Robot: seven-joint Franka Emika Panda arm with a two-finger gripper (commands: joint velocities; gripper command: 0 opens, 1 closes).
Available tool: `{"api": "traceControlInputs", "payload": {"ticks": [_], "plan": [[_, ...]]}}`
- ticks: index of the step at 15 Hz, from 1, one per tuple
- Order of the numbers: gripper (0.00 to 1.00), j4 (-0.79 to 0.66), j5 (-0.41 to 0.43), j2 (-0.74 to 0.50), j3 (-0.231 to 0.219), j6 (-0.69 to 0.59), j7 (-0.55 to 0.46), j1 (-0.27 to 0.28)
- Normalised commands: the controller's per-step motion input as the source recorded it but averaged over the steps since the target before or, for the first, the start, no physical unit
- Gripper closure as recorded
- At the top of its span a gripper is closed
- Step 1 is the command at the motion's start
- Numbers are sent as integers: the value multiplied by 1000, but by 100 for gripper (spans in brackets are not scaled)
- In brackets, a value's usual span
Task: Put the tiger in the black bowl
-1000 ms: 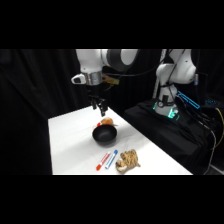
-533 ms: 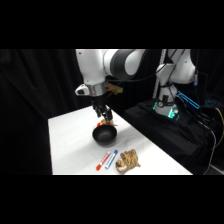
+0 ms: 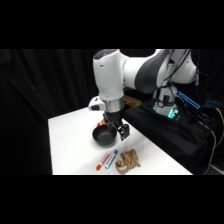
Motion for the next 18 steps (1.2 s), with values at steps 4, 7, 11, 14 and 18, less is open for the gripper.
{"api": "traceControlInputs", "payload": {"ticks": [4, 7, 11, 14, 18], "plan": [[0, -181, 18, 71, 33, 470, 179, 76], [0, -139, -68, 226, -17, 530, 185, 81], [0, 4, -156, 375, -108, 480, 207, 141], [0, 127, -121, 355, -159, 285, 177, 193], [29, 115, -88, 154, -153, 113, 161, 209]]}}
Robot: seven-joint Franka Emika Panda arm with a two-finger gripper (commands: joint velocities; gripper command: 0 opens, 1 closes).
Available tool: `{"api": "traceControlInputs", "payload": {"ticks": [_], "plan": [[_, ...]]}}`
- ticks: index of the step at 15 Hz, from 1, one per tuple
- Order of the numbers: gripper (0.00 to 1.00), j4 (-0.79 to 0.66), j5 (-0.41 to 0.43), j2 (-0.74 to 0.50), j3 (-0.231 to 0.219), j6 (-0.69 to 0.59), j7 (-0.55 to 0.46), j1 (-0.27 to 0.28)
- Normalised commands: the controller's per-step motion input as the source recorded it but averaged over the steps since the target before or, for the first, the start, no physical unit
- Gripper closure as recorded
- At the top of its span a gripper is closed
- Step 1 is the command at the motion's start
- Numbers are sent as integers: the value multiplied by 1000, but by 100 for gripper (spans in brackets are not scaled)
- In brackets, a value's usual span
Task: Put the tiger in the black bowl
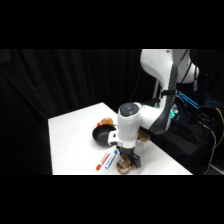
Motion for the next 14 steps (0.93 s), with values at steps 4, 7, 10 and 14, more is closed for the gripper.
{"api": "traceControlInputs", "payload": {"ticks": [4, 7, 10, 14], "plan": [[57, 103, -93, 65, -121, 47, 129, 148], [79, 117, -107, 66, -111, -7, 123, 107], [96, 63, -133, -89, -121, -145, 160, 125], [97, -9, -161, -365, -87, -380, 208, 140]]}}
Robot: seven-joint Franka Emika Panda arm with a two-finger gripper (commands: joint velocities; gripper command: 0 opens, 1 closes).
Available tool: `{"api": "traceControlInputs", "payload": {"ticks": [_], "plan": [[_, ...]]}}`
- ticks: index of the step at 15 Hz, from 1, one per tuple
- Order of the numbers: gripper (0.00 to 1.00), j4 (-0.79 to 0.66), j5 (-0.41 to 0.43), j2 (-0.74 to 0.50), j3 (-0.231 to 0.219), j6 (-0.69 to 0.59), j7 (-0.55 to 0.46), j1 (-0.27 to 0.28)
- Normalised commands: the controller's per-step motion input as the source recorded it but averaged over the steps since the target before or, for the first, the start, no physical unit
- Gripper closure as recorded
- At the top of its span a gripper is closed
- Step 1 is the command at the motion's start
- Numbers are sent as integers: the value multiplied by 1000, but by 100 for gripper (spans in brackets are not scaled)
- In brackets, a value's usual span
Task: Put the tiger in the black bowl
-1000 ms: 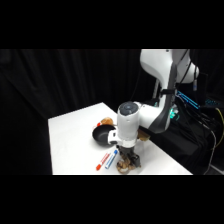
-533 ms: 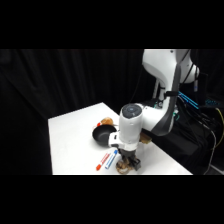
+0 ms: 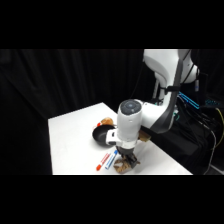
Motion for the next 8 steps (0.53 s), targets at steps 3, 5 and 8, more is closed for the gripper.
{"api": "traceControlInputs", "payload": {"ticks": [3, 5, 8], "plan": [[95, -10, -171, -463, -3, -463, 173, 35], [96, 26, -158, -380, 40, -388, 103, -89], [98, 40, -103, -285, 46, -276, -21, -232]]}}
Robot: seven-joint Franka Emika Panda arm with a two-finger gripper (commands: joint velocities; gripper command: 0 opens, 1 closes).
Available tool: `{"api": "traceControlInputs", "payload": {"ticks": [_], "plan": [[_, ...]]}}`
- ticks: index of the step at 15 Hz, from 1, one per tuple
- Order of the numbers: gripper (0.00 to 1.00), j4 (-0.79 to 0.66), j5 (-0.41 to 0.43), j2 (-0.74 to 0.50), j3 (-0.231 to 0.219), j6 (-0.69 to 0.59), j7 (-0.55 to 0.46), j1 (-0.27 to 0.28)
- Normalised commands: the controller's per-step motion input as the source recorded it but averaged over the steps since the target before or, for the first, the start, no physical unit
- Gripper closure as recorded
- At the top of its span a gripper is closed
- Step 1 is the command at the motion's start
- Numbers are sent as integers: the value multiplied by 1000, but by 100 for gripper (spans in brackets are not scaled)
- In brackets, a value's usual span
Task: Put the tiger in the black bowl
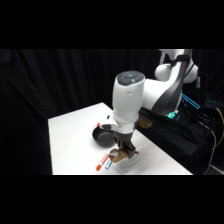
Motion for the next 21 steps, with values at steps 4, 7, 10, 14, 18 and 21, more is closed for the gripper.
{"api": "traceControlInputs", "payload": {"ticks": [4, 7, 10, 14, 18, 21], "plan": [[97, 36, 5, -202, 4, -163, -203, -338], [97, 28, 73, -158, -22, -123, -256, -291], [96, 46, 117, -80, -16, -105, -241, -208], [97, 49, 152, 9, -9, -65, -234, -142], [97, 43, 182, 134, -7, 14, -252, -116], [96, 65, 190, 215, 13, 56, -251, -91]]}}
